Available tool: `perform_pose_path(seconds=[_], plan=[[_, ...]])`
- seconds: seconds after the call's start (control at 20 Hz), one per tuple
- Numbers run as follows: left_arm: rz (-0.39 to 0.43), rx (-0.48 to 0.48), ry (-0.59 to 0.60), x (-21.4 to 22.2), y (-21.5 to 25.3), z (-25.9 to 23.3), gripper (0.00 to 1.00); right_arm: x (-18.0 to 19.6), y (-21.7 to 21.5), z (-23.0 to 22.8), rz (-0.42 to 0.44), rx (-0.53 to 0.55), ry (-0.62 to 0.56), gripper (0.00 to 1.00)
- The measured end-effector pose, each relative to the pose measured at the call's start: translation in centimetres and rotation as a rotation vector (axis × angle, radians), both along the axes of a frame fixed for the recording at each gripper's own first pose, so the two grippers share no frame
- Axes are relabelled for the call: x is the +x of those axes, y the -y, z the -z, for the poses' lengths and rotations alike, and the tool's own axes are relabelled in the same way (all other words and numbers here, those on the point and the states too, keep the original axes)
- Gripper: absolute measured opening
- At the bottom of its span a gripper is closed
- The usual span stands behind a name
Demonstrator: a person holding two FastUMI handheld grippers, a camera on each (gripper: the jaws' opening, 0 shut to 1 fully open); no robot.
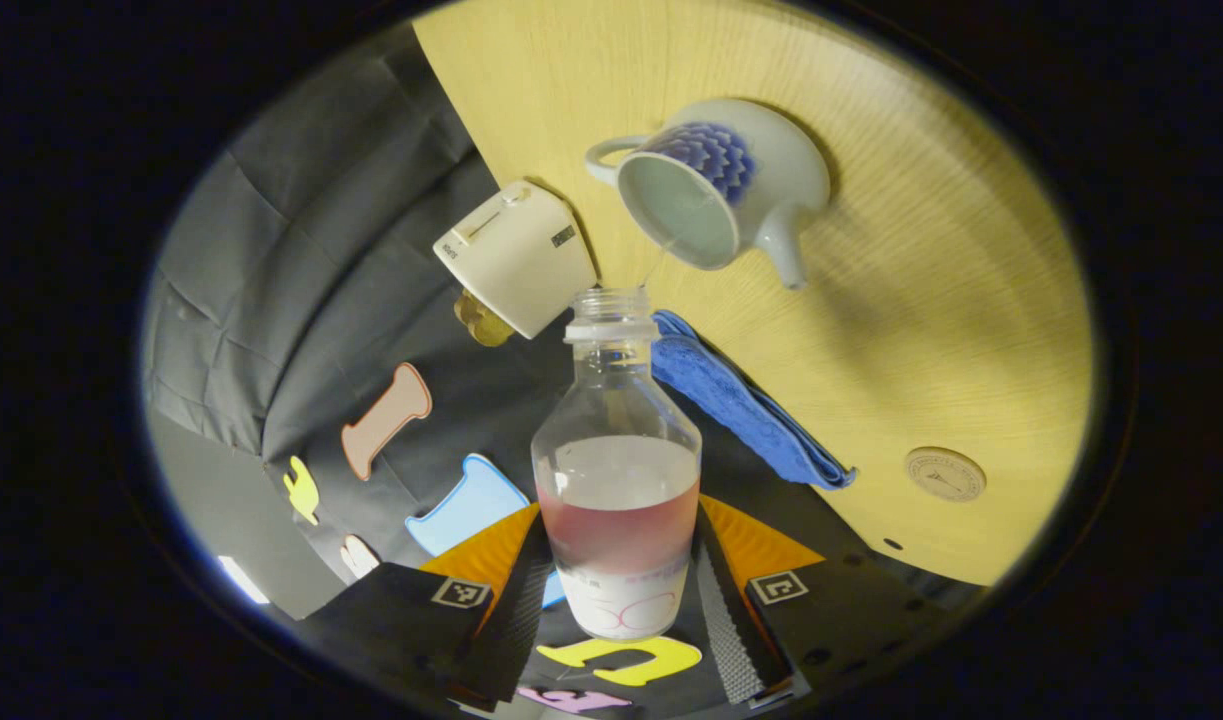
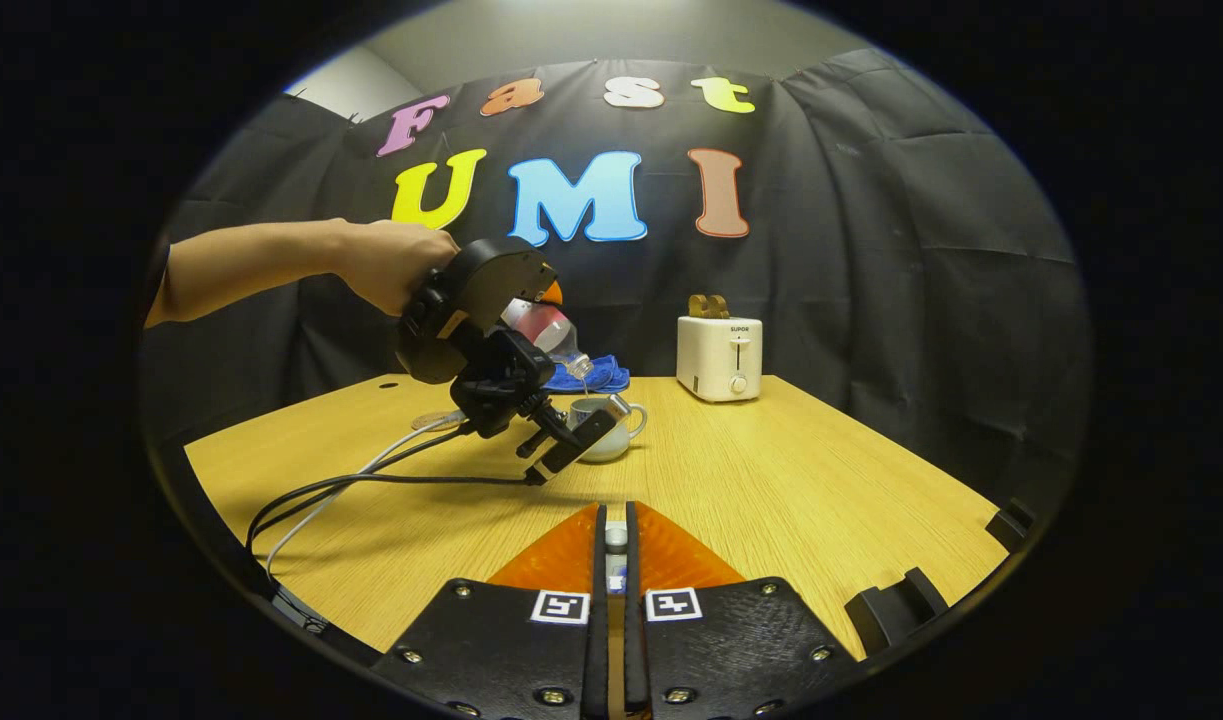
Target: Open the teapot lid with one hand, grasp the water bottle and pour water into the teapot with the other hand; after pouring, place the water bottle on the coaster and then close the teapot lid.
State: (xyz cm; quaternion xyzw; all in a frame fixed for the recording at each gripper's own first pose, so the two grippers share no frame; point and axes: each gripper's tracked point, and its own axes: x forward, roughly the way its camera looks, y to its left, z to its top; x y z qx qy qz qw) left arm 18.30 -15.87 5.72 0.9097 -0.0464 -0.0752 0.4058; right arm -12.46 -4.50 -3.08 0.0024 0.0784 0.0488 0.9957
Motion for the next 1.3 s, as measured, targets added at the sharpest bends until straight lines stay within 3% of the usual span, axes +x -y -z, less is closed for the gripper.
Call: perform_pose_path(seconds=[0.15, 0.2, 0.4, 0.85, 1.05, 1.3], plan=[[0.004, -0.017, -0.008, -0.1, 0.0, 0.4, 0.79, 0.0, 0.1, 0.1, 0.003, -0.005, -0.005, 0.06], [0.007, -0.028, -0.014, -0.2, 0.0, 0.6, 0.86, -0.1, 0.2, 0.1, 0.005, -0.009, -0.005, 0.06], [0.005, -0.059, -0.046, -0.2, 0.0, 1.8, 0.86, 0.2, 0.6, -0.1, 0.016, -0.013, 0.001, 0.06], [-0.02, -0.311, -0.203, -0.5, -0.7, 6.0, 0.86, 0.4, 0.7, -0.7, 0.025, -0.002, 0.013, 0.06], [-0.044, -0.534, -0.245, -1.3, -1.9, 6.0, 0.86, 0.5, 0.7, -1.7, 0.025, 0.0, 0.035, 0.06], [-0.081, -0.926, -0.276, -3.0, -5.7, 4.1, 0.86, 1.8, -0.3, -3.2, 0.004, -0.009, 0.069, 0.06]])
